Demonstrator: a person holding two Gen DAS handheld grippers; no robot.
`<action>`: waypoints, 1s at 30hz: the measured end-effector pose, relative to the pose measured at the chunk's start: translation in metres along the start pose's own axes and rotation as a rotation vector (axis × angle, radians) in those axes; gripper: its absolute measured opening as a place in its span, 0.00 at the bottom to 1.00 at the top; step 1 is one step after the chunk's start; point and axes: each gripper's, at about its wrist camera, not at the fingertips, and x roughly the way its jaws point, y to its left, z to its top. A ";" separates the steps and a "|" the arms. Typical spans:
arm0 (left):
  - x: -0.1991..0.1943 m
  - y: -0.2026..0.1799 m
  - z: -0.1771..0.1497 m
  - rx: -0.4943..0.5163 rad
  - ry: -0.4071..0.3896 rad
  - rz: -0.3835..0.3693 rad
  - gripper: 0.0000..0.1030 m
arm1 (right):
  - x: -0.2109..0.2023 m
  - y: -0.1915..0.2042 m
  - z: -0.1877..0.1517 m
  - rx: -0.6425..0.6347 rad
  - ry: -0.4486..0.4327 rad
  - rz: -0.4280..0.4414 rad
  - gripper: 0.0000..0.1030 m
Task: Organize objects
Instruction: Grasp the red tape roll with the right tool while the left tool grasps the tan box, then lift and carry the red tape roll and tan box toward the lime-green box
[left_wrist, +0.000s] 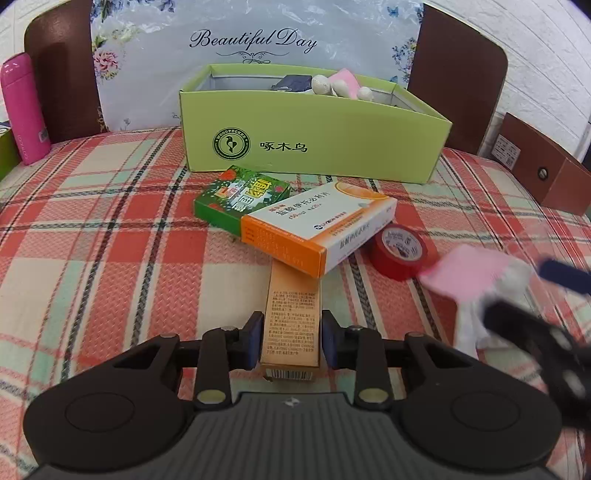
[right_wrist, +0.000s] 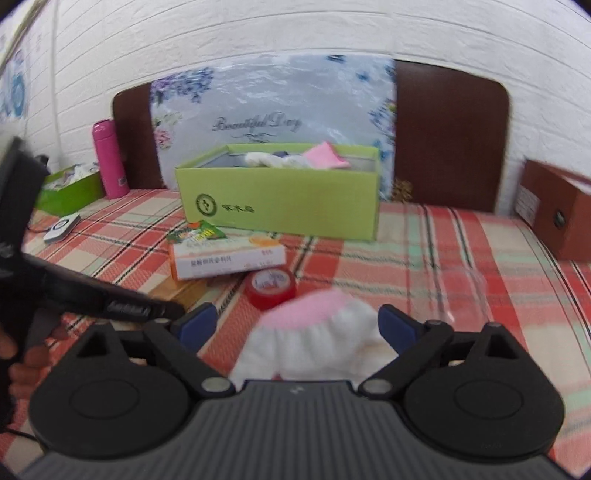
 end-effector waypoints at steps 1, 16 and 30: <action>-0.004 0.003 -0.003 -0.006 -0.001 -0.010 0.32 | 0.012 0.003 0.005 -0.027 0.003 0.019 0.84; -0.017 0.021 -0.015 -0.029 0.031 -0.045 0.32 | 0.053 0.041 0.013 -0.188 0.120 0.233 0.44; -0.023 0.006 -0.021 -0.001 0.055 0.000 0.50 | -0.013 0.052 -0.047 -0.100 0.138 0.223 0.57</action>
